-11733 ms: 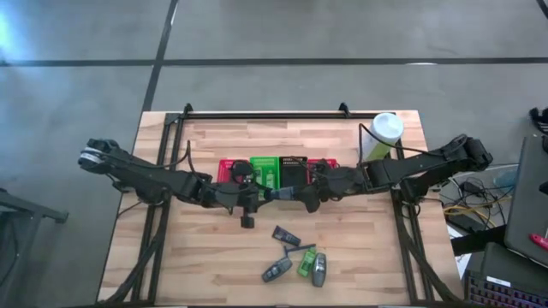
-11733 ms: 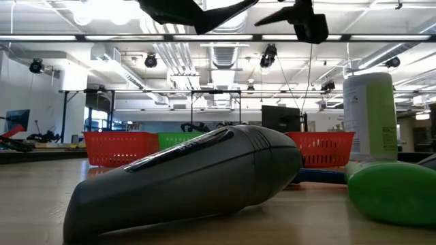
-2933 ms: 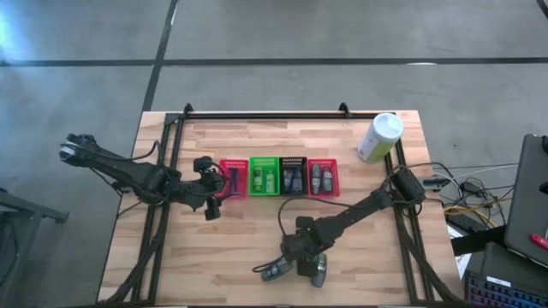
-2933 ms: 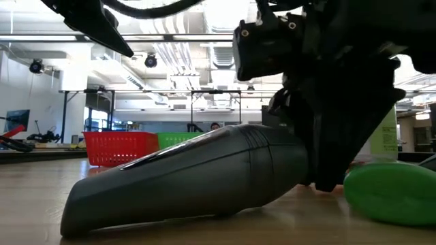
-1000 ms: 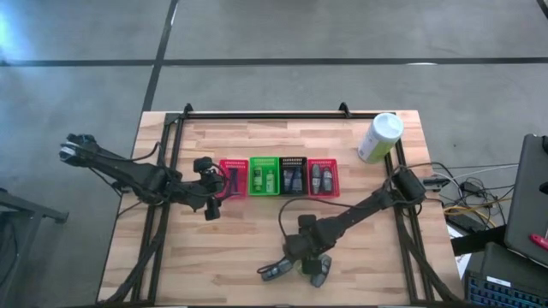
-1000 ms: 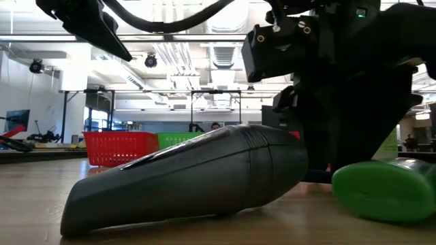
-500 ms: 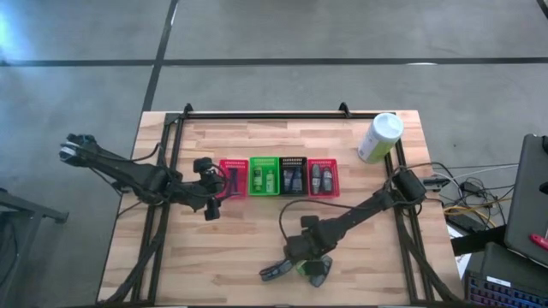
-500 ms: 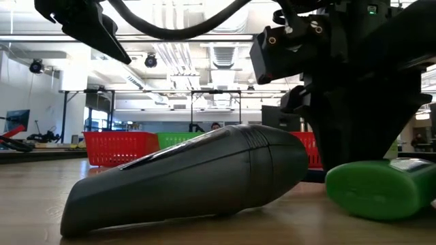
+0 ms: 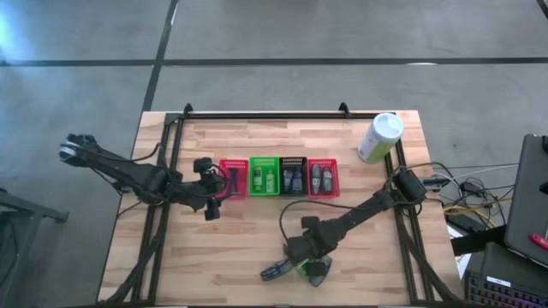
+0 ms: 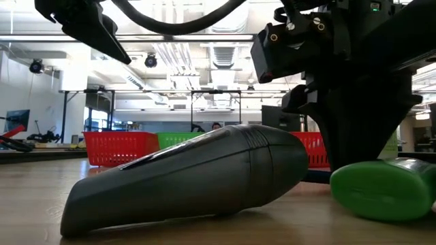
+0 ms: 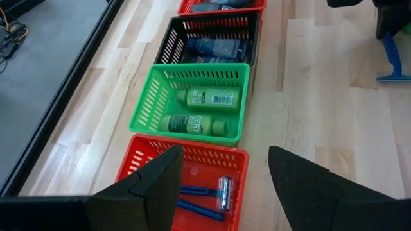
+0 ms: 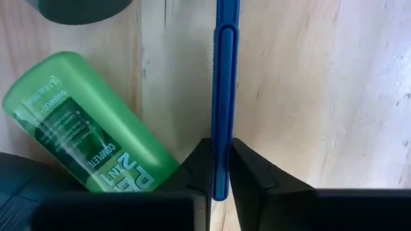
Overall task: Pick & Place Travel size toiletries
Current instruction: Put the blue razor into the left red bin
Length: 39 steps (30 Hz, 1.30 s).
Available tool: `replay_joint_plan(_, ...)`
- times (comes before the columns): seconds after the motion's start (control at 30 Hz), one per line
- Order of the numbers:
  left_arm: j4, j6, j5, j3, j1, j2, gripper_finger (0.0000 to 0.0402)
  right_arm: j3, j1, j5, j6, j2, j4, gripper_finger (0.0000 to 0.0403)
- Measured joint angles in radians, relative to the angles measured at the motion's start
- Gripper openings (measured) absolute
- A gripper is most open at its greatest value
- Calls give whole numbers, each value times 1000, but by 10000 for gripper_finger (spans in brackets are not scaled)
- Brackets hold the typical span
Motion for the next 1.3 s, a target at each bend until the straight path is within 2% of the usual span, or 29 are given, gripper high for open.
replay_joint_plan(0.2,6,-23,2,0,0,0,234,-1,-21,20,39,-50,-8,25)
replay_joint_plan(0.3,14,-56,35,9,2,0,234,-1,-47,52,93,-107,-27,25)
replay_joint_plan(0.43,75,-73,47,19,7,-6,234,-1,-114,88,235,-195,-10,24)
replay_joint_plan(0.53,179,-70,48,19,7,-20,234,0,-177,106,364,-255,36,24)
replay_joint_plan(0.63,265,-72,40,18,7,-39,234,0,-228,166,483,-305,97,24)
replay_joint_plan(0.77,349,-167,20,18,10,-86,234,0,-254,333,584,-368,162,24)
replay_joint_plan(0.87,434,-237,21,18,14,-120,234,0,-256,465,570,-393,290,23)
replay_joint_plan(0.97,566,-214,35,18,15,-144,234,0,-257,534,482,-393,490,23)
replay_joint_plan(1.07,687,-171,104,18,29,-155,234,1,-257,557,394,-390,658,23)
replay_joint_plan(1.2,719,-175,138,18,46,-172,234,1,-254,615,348,-391,701,23)
replay_joint_plan(1.3,716,-176,140,18,60,-175,234,0,-255,534,273,-394,752,23)
